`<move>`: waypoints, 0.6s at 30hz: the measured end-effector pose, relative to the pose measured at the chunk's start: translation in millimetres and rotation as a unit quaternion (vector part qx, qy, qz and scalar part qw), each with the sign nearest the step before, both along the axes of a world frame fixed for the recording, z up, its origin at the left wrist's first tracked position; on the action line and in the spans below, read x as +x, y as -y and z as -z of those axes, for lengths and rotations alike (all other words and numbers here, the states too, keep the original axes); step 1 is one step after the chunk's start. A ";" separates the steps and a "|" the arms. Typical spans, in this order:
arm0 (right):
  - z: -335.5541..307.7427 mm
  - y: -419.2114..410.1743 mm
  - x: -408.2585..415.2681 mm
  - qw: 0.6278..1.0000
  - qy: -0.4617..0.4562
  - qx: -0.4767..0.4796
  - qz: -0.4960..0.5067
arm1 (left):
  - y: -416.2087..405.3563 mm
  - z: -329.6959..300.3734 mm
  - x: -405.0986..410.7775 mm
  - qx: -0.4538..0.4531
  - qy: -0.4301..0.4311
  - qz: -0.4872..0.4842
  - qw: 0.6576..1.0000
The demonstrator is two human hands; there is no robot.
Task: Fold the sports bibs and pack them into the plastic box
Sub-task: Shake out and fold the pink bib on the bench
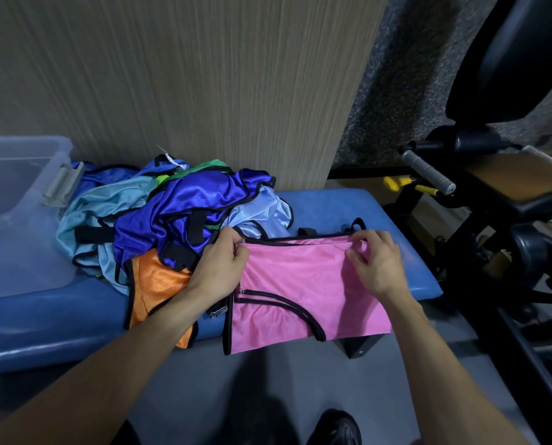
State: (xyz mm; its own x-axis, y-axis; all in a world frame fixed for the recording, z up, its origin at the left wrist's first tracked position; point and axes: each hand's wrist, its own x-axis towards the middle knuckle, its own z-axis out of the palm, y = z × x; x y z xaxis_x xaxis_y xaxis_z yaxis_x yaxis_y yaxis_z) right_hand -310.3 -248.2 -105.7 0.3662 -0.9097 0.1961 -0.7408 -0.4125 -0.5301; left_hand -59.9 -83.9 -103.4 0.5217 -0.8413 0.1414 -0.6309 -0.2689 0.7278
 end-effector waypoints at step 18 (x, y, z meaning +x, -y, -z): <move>-15.9 9.9 -14.9 0.945 0.137 0.268 0.130 | -5.9 -0.9 -11.4 -0.008 0.049 0.028 0.998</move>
State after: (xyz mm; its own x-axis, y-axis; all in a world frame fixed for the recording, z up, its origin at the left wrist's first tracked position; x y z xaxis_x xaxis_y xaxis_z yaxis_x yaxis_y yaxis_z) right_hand -325.3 -258.1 -89.8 0.1182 -0.9575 -0.2631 -0.5856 0.1468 -0.7972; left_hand -71.3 -78.0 -102.5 0.4564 -0.8661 0.2038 -0.7137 -0.2196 0.6652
